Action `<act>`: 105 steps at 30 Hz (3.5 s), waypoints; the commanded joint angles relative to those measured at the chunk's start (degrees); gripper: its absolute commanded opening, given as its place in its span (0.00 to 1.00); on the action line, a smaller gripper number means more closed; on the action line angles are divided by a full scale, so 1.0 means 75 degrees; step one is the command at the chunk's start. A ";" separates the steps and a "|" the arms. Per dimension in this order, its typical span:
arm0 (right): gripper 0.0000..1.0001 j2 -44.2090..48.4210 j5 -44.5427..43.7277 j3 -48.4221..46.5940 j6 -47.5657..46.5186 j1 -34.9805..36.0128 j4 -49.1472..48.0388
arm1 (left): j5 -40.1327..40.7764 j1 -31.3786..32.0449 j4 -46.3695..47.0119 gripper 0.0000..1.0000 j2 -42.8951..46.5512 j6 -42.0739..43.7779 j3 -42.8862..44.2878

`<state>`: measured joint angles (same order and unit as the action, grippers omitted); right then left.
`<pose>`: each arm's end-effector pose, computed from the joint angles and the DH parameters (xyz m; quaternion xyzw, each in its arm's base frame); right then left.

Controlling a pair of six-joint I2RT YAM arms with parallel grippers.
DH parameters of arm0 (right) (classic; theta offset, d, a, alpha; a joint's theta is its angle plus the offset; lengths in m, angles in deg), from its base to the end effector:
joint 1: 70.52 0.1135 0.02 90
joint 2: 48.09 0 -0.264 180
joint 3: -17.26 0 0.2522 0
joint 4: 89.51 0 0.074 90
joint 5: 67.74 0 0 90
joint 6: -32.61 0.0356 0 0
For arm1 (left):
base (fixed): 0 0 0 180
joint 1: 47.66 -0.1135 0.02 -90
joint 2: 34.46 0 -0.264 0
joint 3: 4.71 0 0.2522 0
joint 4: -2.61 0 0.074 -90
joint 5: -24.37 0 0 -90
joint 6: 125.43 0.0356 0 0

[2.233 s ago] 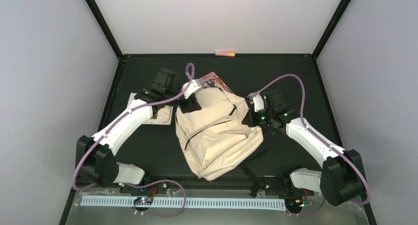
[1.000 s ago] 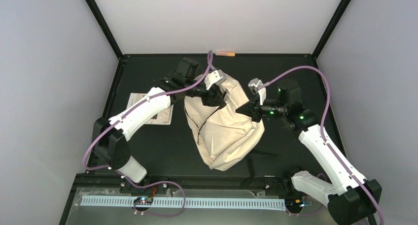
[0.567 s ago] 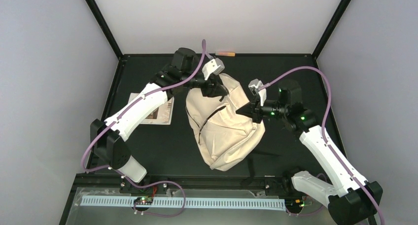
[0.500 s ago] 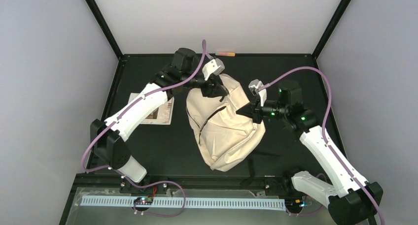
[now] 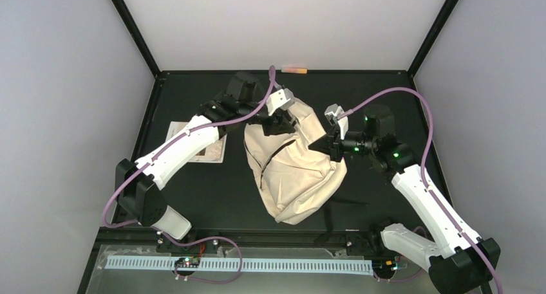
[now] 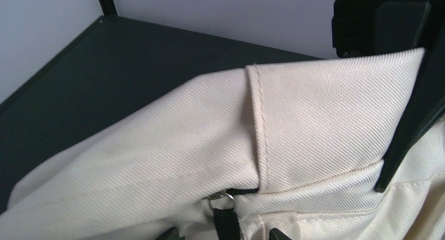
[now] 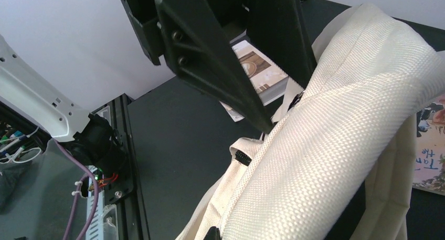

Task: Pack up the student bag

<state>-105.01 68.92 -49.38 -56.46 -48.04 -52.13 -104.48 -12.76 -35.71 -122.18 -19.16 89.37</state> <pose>0.1857 0.1049 0.3316 -0.3482 0.7335 0.4282 0.3966 0.2714 -0.2165 0.3514 0.5017 0.6741 -0.3610 0.4044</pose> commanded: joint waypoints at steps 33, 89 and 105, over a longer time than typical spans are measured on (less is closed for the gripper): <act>0.01 0.0258 -0.1409 -0.0310 -0.0524 0.0047 0.0956 | 0.1646 -0.0470 -0.0757 0.02 0.0407 0.0185 0.0692; 0.01 0.0202 -0.1099 -0.0395 -0.0617 0.0045 0.1083 | 0.3911 0.0401 -0.0436 0.02 -0.0358 0.1121 0.0695; 0.25 0.0567 -0.1196 -0.0199 -0.0771 0.0050 0.1207 | 0.3333 -0.0694 -0.0887 0.02 -0.0186 0.1670 0.0679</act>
<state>-102.48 60.81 -51.20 -61.62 -48.02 -42.73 -76.92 -18.25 -39.82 -127.06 -9.26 94.96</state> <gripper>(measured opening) 0.140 0.019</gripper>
